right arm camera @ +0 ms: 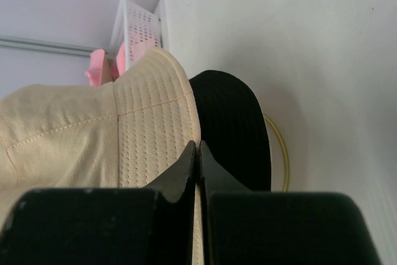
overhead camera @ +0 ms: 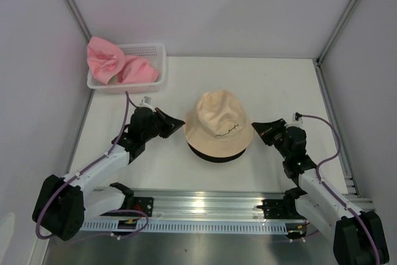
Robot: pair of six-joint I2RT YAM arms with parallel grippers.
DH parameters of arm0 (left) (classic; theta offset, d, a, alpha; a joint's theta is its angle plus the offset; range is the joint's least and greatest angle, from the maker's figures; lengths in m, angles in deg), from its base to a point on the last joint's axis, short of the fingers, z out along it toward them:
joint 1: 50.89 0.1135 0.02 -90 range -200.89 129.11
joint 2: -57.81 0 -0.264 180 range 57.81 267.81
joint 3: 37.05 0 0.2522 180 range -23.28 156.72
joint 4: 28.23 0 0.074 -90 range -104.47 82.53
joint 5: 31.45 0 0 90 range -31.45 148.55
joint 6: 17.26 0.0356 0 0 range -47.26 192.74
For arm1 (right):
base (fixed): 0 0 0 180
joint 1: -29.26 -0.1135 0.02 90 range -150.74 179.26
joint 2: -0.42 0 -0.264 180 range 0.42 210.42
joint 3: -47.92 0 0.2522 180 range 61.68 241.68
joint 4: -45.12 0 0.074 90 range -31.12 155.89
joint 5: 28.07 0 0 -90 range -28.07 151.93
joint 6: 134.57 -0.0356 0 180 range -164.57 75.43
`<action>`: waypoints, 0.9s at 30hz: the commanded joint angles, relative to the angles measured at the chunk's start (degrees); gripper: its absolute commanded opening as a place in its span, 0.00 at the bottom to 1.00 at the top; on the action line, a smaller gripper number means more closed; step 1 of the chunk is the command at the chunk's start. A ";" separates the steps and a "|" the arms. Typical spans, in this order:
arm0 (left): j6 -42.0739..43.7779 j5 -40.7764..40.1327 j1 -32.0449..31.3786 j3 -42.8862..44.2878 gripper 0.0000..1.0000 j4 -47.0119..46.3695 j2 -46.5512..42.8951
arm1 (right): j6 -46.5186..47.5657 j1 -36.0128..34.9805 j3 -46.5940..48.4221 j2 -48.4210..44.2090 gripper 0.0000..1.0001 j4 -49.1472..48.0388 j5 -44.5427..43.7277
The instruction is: Stack the hats
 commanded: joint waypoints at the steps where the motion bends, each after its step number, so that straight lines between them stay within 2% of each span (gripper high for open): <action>1: 9.25 -12.20 -1.35 3.84 0.01 11.54 -2.73 | 4.63 -0.88 -0.61 -0.09 0.00 3.14 -2.25; 6: 12.61 -17.39 -5.48 5.86 0.01 14.36 1.12 | 7.10 -1.85 -2.46 -0.09 0.00 6.22 -4.27; 12: 10.94 -17.13 -8.64 8.59 0.01 17.62 9.48 | 9.73 -2.20 -2.20 4.56 0.00 7.62 -3.04; 20: 11.02 -19.77 -9.00 6.74 0.01 18.59 6.94 | 11.93 -4.57 -2.72 10.72 0.00 4.37 -3.39; 25: 13.22 -20.39 -9.00 6.04 0.01 18.67 4.13 | 13.25 -5.63 -1.41 7.74 0.00 6.92 -4.97; 27: 14.62 -20.65 -8.91 6.73 0.02 19.90 2.90 | 14.91 -5.54 0.87 5.03 0.19 11.20 -7.32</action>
